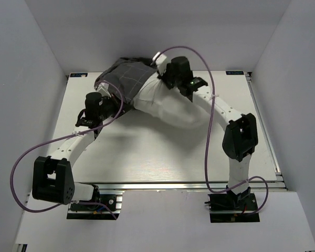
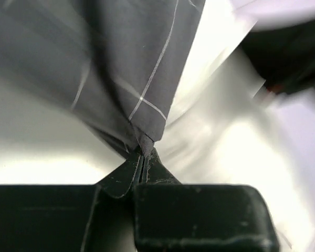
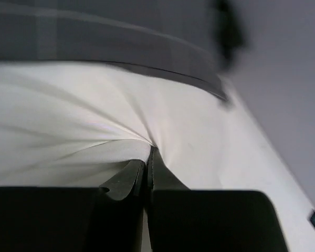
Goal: Put the pillow into the pillowcase
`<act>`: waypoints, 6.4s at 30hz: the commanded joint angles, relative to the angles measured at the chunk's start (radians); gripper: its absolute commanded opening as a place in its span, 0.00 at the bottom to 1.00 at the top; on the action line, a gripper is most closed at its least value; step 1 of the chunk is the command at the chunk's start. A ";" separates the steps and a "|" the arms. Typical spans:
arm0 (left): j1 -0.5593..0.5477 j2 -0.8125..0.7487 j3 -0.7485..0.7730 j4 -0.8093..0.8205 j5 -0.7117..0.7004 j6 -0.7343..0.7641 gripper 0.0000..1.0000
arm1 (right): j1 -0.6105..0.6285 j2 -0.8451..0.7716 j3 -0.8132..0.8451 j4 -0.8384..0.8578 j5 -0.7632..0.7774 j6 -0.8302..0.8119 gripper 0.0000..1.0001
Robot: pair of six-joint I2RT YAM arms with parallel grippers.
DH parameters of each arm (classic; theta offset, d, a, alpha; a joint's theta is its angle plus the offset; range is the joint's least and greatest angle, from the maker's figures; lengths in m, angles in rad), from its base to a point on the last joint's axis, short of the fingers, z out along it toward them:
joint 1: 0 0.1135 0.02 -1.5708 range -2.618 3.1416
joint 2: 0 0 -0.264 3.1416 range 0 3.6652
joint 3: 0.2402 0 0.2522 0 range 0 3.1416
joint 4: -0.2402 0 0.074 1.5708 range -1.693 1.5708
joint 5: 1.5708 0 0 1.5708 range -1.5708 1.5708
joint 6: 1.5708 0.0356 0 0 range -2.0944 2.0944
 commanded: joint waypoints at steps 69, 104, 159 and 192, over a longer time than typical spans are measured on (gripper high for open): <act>-0.185 0.328 0.974 -0.901 -0.182 0.323 0.73 | -0.320 -0.653 -0.503 0.166 -0.080 0.744 0.79; -0.383 0.624 1.028 -1.149 -0.742 0.557 0.61 | -0.673 -0.242 -0.561 -0.095 -0.460 0.784 0.89; -0.237 0.310 0.692 0.392 0.079 -0.582 0.00 | -0.018 -0.356 0.265 0.050 -0.352 0.541 0.00; -0.012 -0.406 -0.098 -0.186 -0.012 -0.445 0.00 | 0.319 -0.508 -0.139 0.057 -0.253 0.624 0.00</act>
